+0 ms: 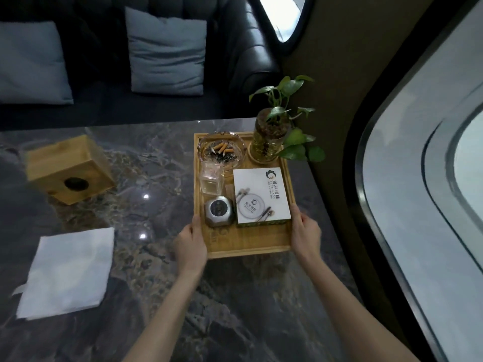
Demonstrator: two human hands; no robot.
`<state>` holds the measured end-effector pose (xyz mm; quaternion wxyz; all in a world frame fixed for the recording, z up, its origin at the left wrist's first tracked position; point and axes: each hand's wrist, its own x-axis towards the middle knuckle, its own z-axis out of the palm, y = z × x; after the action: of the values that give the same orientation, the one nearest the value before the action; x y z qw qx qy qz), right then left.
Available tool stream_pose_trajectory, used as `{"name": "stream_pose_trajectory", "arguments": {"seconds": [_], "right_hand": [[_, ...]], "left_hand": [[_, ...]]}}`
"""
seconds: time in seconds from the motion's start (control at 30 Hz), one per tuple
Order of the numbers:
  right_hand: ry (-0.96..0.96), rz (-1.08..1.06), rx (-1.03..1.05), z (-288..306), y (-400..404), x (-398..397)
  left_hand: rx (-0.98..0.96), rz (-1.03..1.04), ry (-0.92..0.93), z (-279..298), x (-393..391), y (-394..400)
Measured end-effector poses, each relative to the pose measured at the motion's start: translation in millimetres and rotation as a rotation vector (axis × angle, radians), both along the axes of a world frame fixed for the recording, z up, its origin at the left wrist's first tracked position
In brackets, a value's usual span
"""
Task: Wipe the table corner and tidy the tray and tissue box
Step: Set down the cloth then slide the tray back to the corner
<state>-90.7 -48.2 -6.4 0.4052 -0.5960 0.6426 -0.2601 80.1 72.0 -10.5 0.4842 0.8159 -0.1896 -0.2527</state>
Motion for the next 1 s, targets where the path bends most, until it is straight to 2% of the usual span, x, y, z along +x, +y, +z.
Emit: {"name": "stream_pose_trajectory", "arguments": {"seconds": [0.37,1.0], "right_hand": [[0.014,-0.007,0.056,-18,-39,-68],[0.024,-0.013,0.235,-52,-51,-93]], "left_hand": [[0.032,-0.013,0.107,-30,-64,-40],[0.157,-0.004,0.077,-64,-95,-56]]}}
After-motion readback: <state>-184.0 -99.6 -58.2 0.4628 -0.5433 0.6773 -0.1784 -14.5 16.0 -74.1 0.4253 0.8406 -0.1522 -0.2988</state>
